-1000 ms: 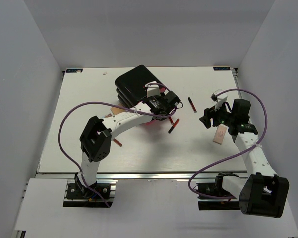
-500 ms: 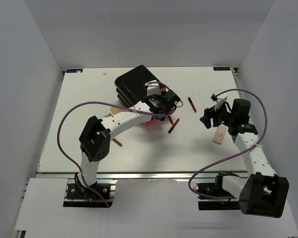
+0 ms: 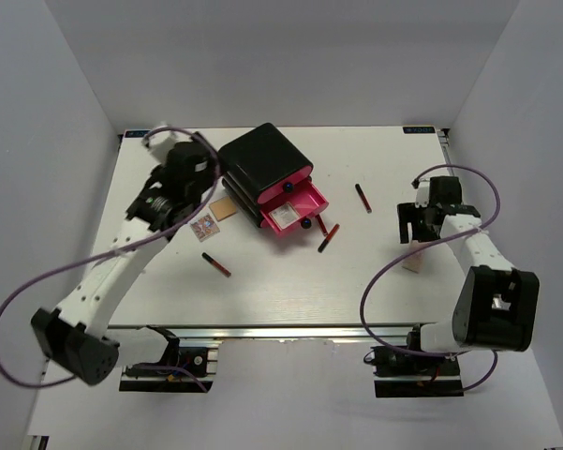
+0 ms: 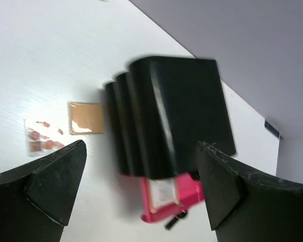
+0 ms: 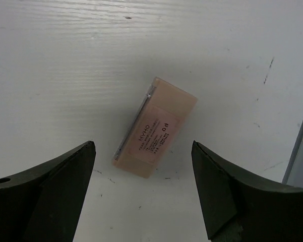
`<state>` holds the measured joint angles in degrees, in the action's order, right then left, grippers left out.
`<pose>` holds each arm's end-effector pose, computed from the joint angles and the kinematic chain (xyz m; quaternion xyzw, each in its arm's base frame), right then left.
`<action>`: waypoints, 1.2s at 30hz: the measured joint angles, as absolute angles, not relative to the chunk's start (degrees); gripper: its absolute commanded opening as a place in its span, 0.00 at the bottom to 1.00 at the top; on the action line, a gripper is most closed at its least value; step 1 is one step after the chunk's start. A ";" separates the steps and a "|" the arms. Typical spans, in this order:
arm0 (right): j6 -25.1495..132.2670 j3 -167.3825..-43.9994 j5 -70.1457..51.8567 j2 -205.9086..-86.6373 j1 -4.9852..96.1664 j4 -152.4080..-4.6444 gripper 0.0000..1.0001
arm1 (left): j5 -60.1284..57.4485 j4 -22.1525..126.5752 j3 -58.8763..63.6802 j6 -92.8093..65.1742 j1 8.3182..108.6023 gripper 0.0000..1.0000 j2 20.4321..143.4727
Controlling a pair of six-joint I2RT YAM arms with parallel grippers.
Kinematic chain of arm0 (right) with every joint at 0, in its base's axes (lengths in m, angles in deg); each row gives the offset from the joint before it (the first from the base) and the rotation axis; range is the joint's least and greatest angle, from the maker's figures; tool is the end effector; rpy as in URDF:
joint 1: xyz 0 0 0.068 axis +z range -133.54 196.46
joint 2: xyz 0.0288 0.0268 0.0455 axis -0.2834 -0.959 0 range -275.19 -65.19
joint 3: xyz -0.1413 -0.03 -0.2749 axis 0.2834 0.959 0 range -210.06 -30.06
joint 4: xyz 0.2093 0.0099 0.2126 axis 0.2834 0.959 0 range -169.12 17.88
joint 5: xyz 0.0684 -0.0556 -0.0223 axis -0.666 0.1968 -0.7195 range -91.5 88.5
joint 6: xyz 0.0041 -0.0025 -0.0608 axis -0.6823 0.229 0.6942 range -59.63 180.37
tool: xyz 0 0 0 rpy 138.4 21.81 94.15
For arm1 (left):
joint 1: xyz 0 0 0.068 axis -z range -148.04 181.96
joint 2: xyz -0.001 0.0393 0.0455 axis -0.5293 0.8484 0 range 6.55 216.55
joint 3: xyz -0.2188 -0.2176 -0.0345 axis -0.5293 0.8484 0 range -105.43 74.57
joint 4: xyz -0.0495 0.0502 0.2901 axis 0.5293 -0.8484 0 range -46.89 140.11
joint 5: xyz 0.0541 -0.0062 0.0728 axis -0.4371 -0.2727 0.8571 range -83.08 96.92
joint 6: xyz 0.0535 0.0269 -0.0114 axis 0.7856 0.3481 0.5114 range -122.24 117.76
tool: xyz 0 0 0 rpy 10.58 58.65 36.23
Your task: Organize the makeup
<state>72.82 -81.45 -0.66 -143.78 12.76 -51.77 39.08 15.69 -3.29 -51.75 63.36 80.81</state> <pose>0.3089 -0.0208 0.2363 -0.0703 0.9499 -0.0497 0.3005 0.2810 -0.1432 0.4250 -0.2666 0.8036 -0.1246 0.5173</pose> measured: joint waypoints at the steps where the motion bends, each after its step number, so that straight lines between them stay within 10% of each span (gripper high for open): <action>1: 70.85 -82.35 1.22 -145.07 12.72 -50.57 0.81 | 38.17 16.61 -0.37 -51.54 60.01 0.98 77.94; 15: 56.45 -85.91 7.80 -160.13 12.67 -47.11 0.72 | 24.26 16.35 13.45 -47.08 48.41 0.98 74.60; 27: 54.55 -84.60 3.05 -159.47 9.48 -48.69 0.17 | 24.26 16.28 16.46 -48.15 47.60 0.98 71.87; 36: 72.47 -84.40 -16.86 -153.44 10.73 -54.94 0.00 | 24.20 16.31 16.64 -48.39 46.51 0.98 72.13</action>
